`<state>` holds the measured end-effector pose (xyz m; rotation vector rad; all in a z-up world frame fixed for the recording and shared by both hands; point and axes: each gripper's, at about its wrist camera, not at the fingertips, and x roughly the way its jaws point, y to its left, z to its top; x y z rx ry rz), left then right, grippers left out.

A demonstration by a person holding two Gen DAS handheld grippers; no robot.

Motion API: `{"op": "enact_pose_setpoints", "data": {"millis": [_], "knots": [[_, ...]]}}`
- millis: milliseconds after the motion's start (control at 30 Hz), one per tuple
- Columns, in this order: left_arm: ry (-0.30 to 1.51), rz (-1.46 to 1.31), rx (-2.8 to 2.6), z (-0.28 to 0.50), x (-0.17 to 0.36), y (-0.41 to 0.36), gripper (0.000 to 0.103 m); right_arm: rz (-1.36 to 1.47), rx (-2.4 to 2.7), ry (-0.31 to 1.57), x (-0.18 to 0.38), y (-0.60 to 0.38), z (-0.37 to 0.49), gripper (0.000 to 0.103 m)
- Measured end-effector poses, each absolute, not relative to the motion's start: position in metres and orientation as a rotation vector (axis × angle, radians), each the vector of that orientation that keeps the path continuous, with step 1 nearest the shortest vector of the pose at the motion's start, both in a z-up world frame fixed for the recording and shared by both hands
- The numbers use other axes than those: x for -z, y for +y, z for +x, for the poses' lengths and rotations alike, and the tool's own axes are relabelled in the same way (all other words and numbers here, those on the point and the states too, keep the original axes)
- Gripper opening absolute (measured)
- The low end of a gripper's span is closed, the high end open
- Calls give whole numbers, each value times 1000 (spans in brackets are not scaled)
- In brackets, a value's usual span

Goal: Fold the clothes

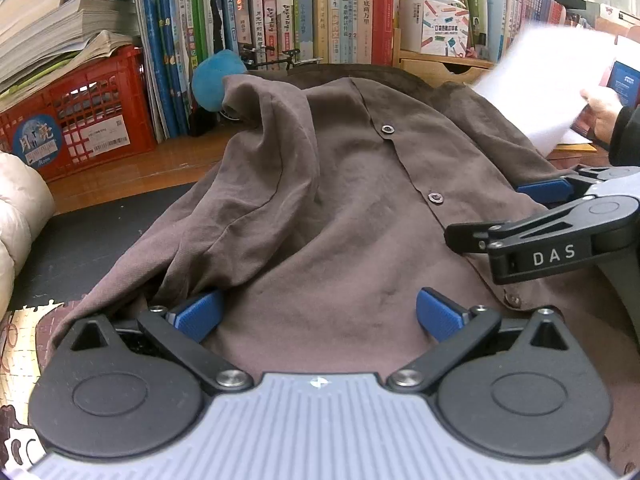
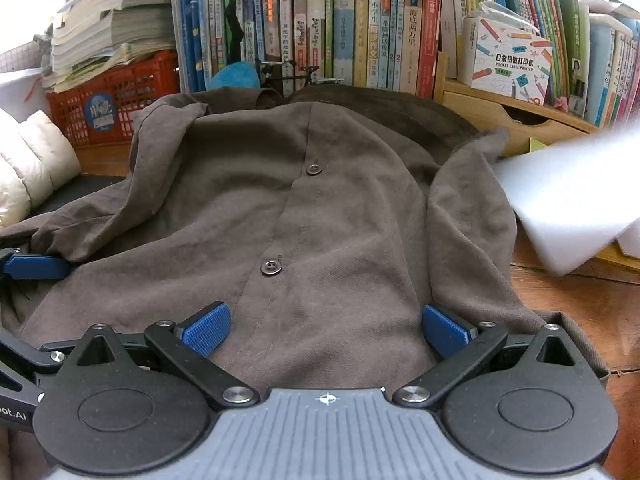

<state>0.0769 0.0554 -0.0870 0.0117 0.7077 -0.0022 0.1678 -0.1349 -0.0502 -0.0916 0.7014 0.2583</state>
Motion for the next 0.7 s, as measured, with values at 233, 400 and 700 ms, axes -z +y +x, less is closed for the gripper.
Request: {"op": "enact_pose_setpoints", "data": {"millis": [233, 400, 700], "knots": [[708, 8, 3, 78, 88, 57, 103, -100, -279, 702, 50, -143, 168, 103], [707, 6, 4, 78, 87, 56, 103, -101, -281, 702, 50, -143, 168, 103], [707, 12, 29, 81, 88, 65, 103, -102, -283, 702, 50, -143, 168, 103]]}}
